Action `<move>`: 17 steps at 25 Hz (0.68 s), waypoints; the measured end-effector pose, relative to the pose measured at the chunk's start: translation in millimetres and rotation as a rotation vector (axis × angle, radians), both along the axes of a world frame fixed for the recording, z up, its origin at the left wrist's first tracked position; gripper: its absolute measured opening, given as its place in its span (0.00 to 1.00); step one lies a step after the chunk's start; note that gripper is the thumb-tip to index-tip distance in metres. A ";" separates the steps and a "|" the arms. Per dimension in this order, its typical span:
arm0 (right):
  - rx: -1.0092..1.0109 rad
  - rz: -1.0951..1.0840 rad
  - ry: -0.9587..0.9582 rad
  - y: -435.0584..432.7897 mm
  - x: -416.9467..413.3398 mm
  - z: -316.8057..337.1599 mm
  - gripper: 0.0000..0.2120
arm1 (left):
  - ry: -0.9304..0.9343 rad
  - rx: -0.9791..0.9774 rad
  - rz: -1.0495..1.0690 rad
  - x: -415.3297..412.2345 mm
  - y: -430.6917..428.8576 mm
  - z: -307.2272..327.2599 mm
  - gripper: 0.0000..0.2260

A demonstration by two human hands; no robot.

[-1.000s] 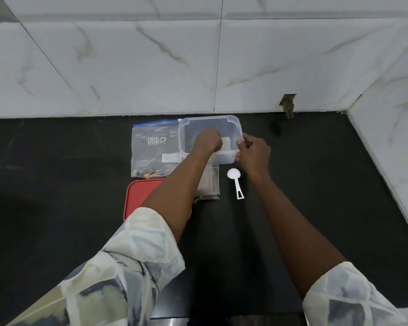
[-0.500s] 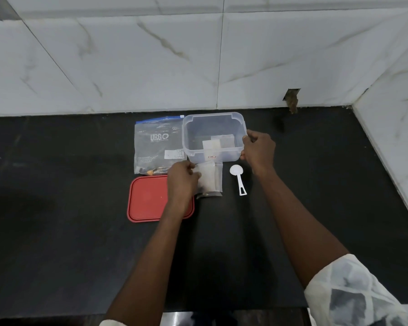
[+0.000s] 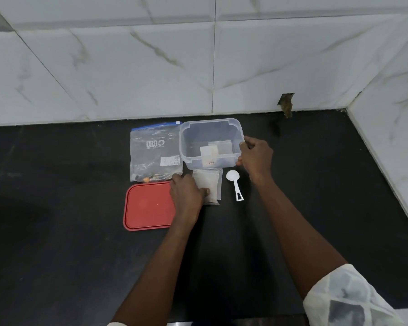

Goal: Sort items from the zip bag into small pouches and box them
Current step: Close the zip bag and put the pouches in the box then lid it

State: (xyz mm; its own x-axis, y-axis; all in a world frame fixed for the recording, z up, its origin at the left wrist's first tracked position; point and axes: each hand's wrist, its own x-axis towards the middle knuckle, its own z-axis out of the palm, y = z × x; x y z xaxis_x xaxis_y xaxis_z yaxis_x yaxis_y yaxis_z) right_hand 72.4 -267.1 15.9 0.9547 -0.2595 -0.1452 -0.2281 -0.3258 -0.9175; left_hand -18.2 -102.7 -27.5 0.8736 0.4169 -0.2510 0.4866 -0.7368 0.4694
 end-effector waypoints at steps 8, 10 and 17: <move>-0.028 0.022 0.000 -0.9 -2.0 2.8 0.15 | -0.119 -0.380 0.220 -10.0 2.4 24.6 0.09; -0.039 0.025 -0.004 -1.1 -3.2 3.5 0.15 | -0.170 -0.544 0.223 -10.0 6.4 49.5 0.11; -0.056 0.047 -0.015 -1.3 -4.6 7.8 0.15 | -0.321 -0.536 0.235 75.2 9.2 97.2 0.11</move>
State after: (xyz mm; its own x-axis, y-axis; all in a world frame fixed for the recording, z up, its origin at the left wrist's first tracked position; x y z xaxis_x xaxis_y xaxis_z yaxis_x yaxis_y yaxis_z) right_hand 67.8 -268.5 23.6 0.9680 -0.2220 -0.1171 -0.1977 -0.3867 -0.9008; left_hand 56.9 -93.4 69.8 0.8406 0.4953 -0.2194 0.3808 -0.2522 0.8896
